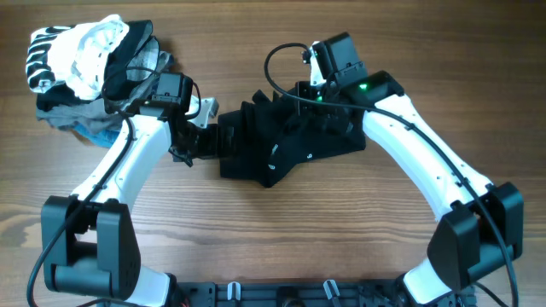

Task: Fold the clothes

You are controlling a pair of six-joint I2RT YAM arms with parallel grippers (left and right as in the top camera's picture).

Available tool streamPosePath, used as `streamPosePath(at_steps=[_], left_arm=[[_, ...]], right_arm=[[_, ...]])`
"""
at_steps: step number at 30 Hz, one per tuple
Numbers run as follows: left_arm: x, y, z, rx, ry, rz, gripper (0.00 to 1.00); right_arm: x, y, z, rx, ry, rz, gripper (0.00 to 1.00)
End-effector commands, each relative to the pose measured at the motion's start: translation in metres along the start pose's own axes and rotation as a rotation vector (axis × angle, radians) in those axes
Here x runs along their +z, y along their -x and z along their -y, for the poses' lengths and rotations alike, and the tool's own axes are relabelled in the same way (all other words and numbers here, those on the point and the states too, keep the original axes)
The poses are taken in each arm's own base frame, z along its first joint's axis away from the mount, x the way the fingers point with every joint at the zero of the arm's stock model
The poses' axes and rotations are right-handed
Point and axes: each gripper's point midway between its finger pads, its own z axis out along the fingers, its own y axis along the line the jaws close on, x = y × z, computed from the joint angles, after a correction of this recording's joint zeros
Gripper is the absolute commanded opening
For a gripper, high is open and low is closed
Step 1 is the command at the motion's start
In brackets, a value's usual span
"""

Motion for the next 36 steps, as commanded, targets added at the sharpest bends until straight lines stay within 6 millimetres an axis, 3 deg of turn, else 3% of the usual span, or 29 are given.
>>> streamPosePath(at_steps=[1, 2, 4, 6, 8, 9, 10, 15, 18, 21, 22, 24, 25, 26, 27, 28, 29, 31, 33, 34, 36], left_arm=[[0.005, -0.002, -0.003, 0.012, 0.011, -0.014, 1.00], [0.005, -0.002, -0.003, 0.012, 0.010, -0.014, 1.00], [0.005, -0.001, -0.003, 0.014, 0.010, -0.010, 1.00], [0.005, 0.003, -0.002, 0.015, 0.007, 0.009, 1.00], [0.005, 0.012, -0.001, -0.011, 0.003, 0.041, 1.00], [0.005, 0.014, -0.001, -0.024, 0.001, 0.053, 1.00], [0.005, 0.017, 0.000, -0.044, -0.005, 0.064, 1.00], [0.011, 0.032, 0.014, -0.202, -0.107, 0.090, 1.00], [0.039, 0.031, 0.021, -0.250, -0.156, 0.034, 1.00], [0.077, 0.024, 0.049, -0.197, -0.275, -0.055, 1.00], [0.098, 0.014, 0.056, -0.176, -0.273, -0.101, 1.00], [0.113, 0.008, 0.063, -0.149, -0.272, -0.122, 1.00], [0.116, 0.009, 0.069, -0.128, -0.278, -0.116, 0.95], [0.119, 0.010, 0.075, -0.099, -0.286, -0.105, 0.73], [0.119, 0.009, 0.078, -0.091, -0.287, -0.106, 0.27], [0.117, 0.005, 0.075, -0.107, -0.279, -0.126, 0.04], [0.112, 0.002, 0.069, -0.134, -0.263, -0.144, 0.04], [0.073, 0.003, 0.033, -0.226, -0.136, -0.161, 0.04], [0.015, 0.016, 0.005, -0.240, -0.037, -0.125, 0.04], [-0.017, 0.028, 0.002, -0.219, -0.022, -0.072, 0.04], [-0.040, 0.041, 0.010, -0.186, -0.034, 0.003, 0.07]], right_arm=[[0.025, -0.022, 0.000, -0.048, 0.033, -0.112, 0.74], [0.021, -0.022, 0.010, -0.039, -0.002, -0.114, 0.81], [0.015, -0.012, 0.026, -0.026, -0.030, -0.088, 0.86], [0.009, -0.008, 0.056, 0.041, -0.068, -0.090, 0.89], [0.013, -0.011, 0.086, 0.104, -0.102, -0.113, 0.60], [0.019, -0.016, 0.098, 0.132, -0.118, -0.131, 0.40], [0.029, -0.023, 0.109, 0.159, -0.133, -0.161, 0.32], [0.086, -0.071, 0.130, 0.209, -0.143, -0.354, 0.20], [0.090, -0.079, 0.132, 0.212, -0.147, -0.383, 0.20], [0.090, -0.079, 0.132, 0.213, -0.147, -0.383, 0.22], [0.089, -0.081, 0.132, 0.215, -0.148, -0.390, 0.23], [0.088, -0.082, 0.132, 0.217, -0.150, -0.397, 0.24], [0.088, -0.082, 0.132, 0.217, -0.150, -0.397, 0.24], [0.088, -0.082, 0.132, 0.218, -0.150, -0.398, 0.24], [0.088, -0.084, 0.132, 0.220, -0.148, -0.405, 0.24], [0.085, -0.086, 0.133, 0.227, -0.153, -0.417, 0.24], [0.077, -0.087, 0.136, 0.240, -0.161, -0.427, 0.24], [0.048, -0.071, 0.137, 0.229, -0.158, -0.381, 0.25], [0.023, -0.055, 0.124, 0.175, -0.109, -0.315, 0.29], [0.016, -0.049, 0.112, 0.161, -0.069, -0.288, 0.29], [0.018, -0.047, 0.094, 0.146, -0.002, -0.286, 0.29]])
